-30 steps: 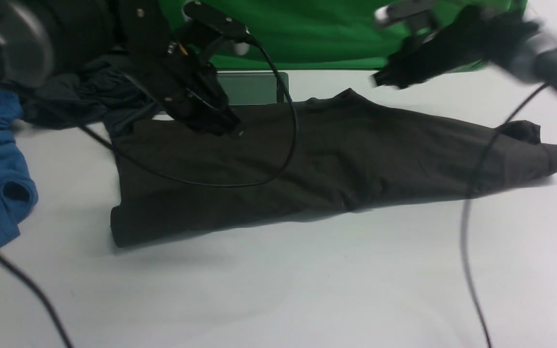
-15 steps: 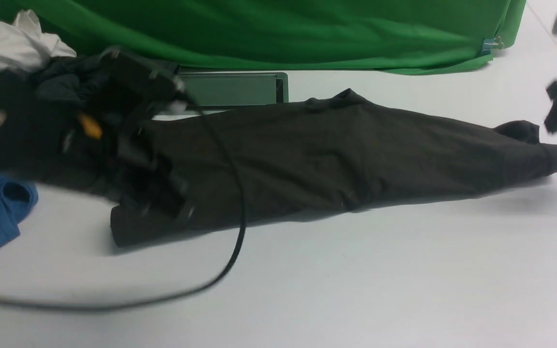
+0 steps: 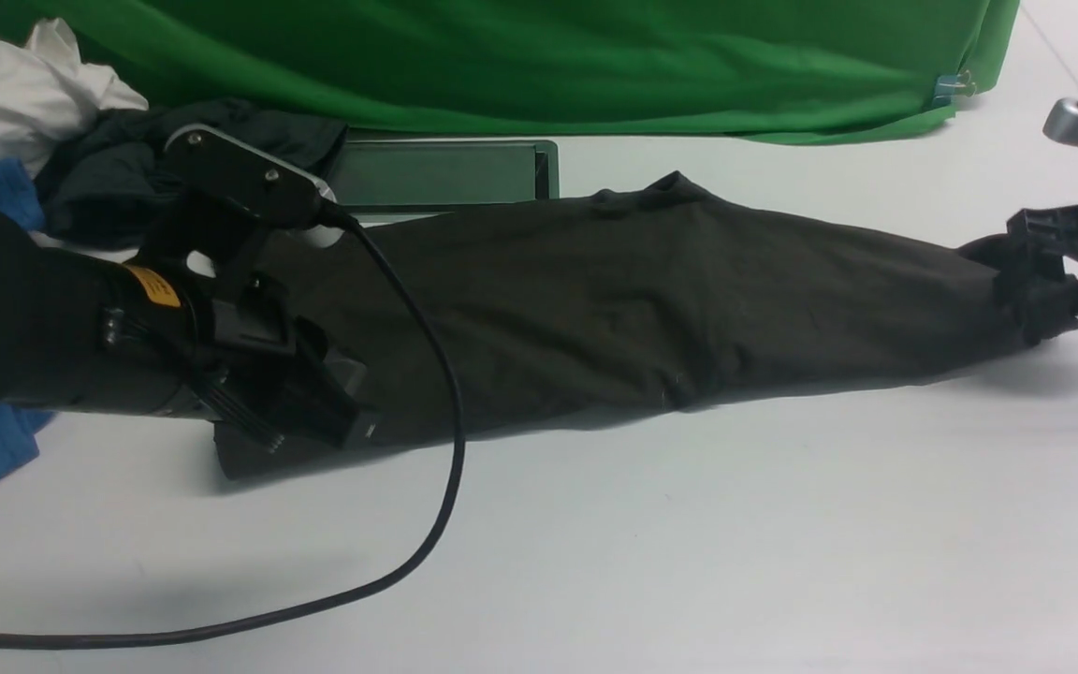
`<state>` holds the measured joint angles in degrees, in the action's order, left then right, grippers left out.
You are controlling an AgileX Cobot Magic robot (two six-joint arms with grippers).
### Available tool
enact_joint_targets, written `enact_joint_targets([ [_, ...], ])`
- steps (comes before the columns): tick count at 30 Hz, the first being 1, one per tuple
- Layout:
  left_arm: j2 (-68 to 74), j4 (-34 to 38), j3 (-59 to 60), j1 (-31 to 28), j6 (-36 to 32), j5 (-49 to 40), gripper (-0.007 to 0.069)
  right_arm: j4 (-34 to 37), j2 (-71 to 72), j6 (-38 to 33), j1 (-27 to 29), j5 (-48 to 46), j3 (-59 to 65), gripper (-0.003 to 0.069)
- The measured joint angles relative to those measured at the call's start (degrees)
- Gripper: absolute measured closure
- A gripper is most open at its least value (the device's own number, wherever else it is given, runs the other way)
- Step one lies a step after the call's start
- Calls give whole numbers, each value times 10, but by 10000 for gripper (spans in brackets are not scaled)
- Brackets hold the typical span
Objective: Fold a long-sleeved shirt on a white desktop.
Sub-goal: 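Pull the folded dark garment lengthwise by its ends to straighten it flat on the table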
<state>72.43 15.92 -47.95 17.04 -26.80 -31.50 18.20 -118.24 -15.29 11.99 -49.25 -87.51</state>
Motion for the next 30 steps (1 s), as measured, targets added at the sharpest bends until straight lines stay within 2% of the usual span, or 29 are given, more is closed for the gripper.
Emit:
enact_joint_targets([
  [4,0,10,0,0,-4,0,608,2,0,-2,0,6,0,172],
  [11,0,20,0,0,-18,0,608,-39,0,7,0,26,0,92],
  [21,0,22,1,0,-19,1,608,-11,-14,-6,0,50,0,96],
  [24,0,22,1,0,-19,1,608,-3,-17,-16,0,51,0,157],
  [26,0,24,1,0,-19,1,608,-2,-18,-22,0,52,0,270],
  [27,0,24,1,0,-19,1,608,-2,-18,-22,0,52,0,279],
  [30,0,31,1,0,-19,1,608,-3,-18,-36,0,63,0,445],
])
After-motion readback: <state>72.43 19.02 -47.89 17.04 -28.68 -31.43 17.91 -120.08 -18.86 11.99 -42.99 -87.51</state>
